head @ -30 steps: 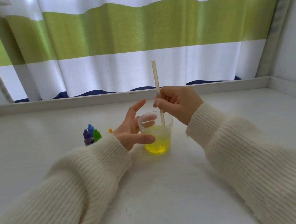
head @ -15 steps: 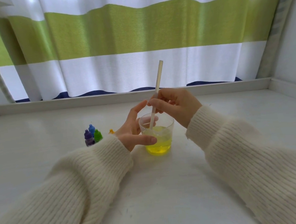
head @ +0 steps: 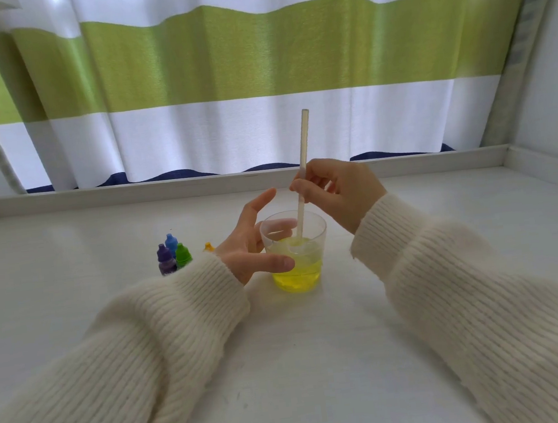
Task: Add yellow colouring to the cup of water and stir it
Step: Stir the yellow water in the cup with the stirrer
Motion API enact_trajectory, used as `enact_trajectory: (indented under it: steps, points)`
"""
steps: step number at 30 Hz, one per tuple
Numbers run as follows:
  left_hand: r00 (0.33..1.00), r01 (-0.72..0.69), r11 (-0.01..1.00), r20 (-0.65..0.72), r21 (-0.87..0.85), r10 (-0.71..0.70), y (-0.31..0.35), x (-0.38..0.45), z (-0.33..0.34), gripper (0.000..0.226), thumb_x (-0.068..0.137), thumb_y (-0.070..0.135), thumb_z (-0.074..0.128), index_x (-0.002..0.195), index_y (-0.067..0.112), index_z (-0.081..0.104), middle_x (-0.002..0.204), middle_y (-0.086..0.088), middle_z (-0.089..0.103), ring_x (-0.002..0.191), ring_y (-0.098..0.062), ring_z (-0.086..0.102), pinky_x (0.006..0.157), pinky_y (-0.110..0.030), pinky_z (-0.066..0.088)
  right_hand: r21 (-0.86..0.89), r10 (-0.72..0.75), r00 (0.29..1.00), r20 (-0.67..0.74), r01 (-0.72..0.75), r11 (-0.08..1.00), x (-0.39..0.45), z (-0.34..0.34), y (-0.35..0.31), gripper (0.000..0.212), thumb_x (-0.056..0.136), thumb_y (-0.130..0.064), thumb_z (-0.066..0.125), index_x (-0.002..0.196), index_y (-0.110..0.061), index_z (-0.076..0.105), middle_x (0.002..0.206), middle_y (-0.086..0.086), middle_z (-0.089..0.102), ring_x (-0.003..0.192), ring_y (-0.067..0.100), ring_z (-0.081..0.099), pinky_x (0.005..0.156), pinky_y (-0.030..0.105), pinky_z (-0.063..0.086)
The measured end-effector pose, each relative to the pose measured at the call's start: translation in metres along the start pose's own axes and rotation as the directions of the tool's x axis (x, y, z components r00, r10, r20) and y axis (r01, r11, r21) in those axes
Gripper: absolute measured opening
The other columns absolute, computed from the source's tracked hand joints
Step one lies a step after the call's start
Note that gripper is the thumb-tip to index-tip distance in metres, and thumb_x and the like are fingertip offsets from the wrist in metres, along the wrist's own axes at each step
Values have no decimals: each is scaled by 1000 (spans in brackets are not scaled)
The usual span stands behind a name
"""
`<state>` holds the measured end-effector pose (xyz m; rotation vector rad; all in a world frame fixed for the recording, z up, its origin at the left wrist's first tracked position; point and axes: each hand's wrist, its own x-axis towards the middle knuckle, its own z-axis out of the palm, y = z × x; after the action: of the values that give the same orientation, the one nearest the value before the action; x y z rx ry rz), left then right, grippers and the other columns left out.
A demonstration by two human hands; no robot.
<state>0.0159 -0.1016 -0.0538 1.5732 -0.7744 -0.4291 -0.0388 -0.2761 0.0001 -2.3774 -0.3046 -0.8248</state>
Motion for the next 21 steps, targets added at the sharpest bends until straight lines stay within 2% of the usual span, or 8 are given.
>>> enact_trajectory:
  steps: [5,10,15,21]
  points:
    - [1000,0,1000,-20,-11,-1,2,-1,2,93,52,0,73,112,57,31,107,13,63,103,-2,56,77,-24,51,-2,15,1000,11,-15,1000,-1,-2,-2,20,82,-37,50,81,-22,62,71,-6,64,68,10,60,65,24,53]
    - [1000,4,1000,-23,-12,-4,3,-3,3,93,50,0,73,111,57,31,109,11,62,107,-5,54,87,-32,47,80,40,999,25,-42,996,-4,-2,-6,22,81,-33,52,78,-15,63,73,4,66,72,20,63,73,39,54]
    - [1000,15,1000,-20,3,-15,2,-1,2,92,51,0,74,108,59,32,102,17,64,101,-1,57,77,-24,50,162,64,997,48,-71,984,-4,-1,-11,18,81,-30,54,77,-16,64,73,1,67,70,14,64,73,33,55]
    - [1000,13,1000,-9,-3,-13,4,-1,3,94,50,2,74,112,57,30,113,8,60,109,-7,54,83,-29,47,264,61,995,76,-79,961,-5,1,-13,13,85,-24,56,79,-18,65,70,-8,66,67,5,63,72,23,53]
